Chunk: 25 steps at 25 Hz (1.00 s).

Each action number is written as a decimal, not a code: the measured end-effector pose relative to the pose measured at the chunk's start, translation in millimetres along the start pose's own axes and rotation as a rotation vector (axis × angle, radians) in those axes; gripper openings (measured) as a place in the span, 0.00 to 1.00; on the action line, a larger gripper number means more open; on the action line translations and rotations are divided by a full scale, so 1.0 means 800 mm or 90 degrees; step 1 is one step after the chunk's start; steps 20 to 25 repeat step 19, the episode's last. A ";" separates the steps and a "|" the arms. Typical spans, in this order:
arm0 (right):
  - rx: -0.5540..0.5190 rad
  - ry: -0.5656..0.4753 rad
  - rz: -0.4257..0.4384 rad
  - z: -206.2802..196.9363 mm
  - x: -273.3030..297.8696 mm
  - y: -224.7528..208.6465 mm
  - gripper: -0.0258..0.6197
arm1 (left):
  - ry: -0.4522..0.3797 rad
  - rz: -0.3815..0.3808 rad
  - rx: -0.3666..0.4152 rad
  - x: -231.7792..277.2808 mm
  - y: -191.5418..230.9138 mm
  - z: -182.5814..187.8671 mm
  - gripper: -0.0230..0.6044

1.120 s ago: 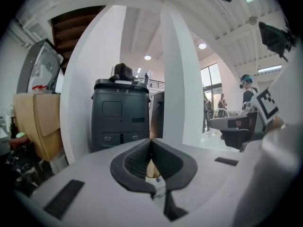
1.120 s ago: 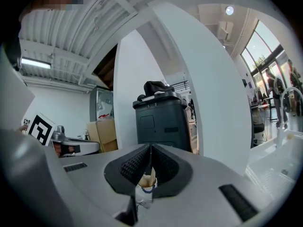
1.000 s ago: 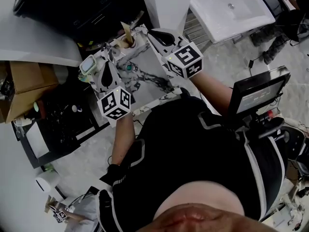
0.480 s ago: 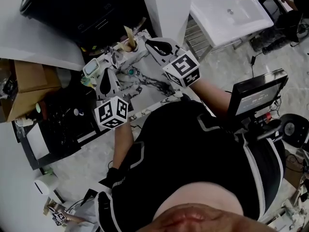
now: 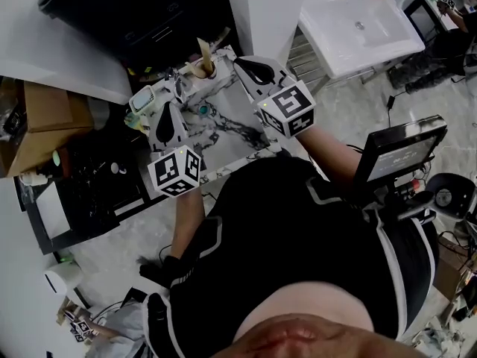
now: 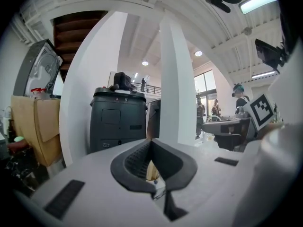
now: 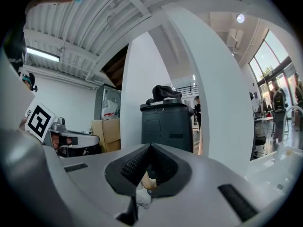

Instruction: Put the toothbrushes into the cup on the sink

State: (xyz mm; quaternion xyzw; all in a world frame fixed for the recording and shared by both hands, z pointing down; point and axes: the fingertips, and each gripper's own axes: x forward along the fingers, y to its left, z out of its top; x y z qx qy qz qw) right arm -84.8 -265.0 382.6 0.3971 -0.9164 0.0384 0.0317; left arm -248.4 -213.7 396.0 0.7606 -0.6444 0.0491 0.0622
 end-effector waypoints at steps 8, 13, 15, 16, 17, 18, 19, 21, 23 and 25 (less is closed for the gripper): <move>-0.009 -0.020 -0.005 0.016 -0.006 -0.003 0.08 | -0.039 -0.011 -0.032 -0.007 -0.012 0.014 0.04; -0.017 -0.019 -0.003 0.022 -0.009 -0.004 0.08 | -0.041 -0.012 -0.034 -0.009 -0.016 0.021 0.04; -0.016 -0.019 -0.016 0.018 -0.011 -0.006 0.08 | -0.034 -0.011 -0.033 -0.010 -0.015 0.016 0.04; -0.015 -0.019 -0.025 0.016 -0.011 -0.007 0.08 | -0.030 -0.010 -0.033 -0.012 -0.014 0.013 0.04; -0.012 -0.018 -0.033 0.013 -0.011 -0.007 0.08 | -0.026 -0.009 -0.034 -0.014 -0.013 0.010 0.04; -0.009 -0.017 -0.040 0.010 -0.011 -0.008 0.08 | -0.024 -0.009 -0.035 -0.015 -0.012 0.008 0.04; -0.005 -0.016 -0.046 0.007 -0.010 -0.009 0.08 | -0.021 -0.010 -0.037 -0.016 -0.012 0.005 0.04; -0.005 -0.016 -0.046 0.007 -0.010 -0.009 0.08 | -0.021 -0.010 -0.037 -0.016 -0.012 0.005 0.04; -0.005 -0.016 -0.046 0.007 -0.010 -0.009 0.08 | -0.021 -0.010 -0.037 -0.016 -0.012 0.005 0.04; -0.005 -0.016 -0.046 0.007 -0.010 -0.009 0.08 | -0.021 -0.010 -0.037 -0.016 -0.012 0.005 0.04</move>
